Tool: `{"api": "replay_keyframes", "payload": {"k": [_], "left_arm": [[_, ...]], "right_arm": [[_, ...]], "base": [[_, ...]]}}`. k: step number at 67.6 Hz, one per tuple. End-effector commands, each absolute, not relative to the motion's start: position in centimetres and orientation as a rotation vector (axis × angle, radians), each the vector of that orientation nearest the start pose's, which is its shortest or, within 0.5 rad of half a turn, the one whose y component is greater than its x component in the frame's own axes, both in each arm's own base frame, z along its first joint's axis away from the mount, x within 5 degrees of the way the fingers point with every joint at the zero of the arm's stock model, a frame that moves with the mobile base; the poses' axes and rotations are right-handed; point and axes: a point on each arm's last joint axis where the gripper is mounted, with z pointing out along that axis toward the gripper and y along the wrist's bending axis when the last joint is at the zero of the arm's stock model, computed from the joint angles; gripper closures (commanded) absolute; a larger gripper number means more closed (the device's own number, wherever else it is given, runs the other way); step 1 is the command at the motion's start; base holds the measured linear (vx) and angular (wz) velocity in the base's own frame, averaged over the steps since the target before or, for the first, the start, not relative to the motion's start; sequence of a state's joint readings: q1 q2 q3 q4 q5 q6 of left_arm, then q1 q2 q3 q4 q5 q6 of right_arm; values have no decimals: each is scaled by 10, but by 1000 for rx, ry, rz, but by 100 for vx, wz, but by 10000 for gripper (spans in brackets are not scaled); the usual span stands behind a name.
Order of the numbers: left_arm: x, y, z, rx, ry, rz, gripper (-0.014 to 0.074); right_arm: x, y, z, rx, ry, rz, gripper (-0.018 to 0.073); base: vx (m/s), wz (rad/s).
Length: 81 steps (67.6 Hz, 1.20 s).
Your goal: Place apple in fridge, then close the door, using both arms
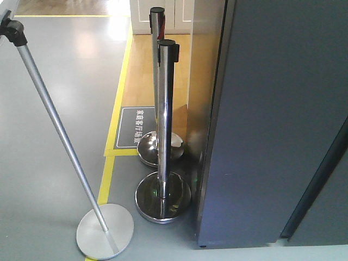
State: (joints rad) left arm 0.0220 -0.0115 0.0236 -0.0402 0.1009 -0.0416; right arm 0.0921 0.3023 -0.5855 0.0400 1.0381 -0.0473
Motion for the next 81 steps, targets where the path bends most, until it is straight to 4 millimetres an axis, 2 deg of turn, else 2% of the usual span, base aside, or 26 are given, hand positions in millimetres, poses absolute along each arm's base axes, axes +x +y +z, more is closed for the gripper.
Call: {"api": "replay_keyframes", "payload": {"k": [1,9,17,26,45,81], "left_arm": [[54,1,211,-89,1480,-63,603],[54,1,211,-89,1480,-63,603],[54,1,211,-89,1480,-63,603],[54,1,211,-89,1480,-63,603],[54,1,211,-89,1479,-62,603],[54,1,211,-89,1482,-62,603]], "right_arm": [[46,7,318,-113,1997,80,562],[54,6,323,-72,1719,80,562],[60,5,306,-50,1537,58,562],[63,4,272,-37,1459,52,562],[58,3,213,-30,1423,48,562],[55,3,211,-19,1428,66,562]], "base": [[0,0],[0,0],[0,0],[0,0],[0,0],[0,0]]}}
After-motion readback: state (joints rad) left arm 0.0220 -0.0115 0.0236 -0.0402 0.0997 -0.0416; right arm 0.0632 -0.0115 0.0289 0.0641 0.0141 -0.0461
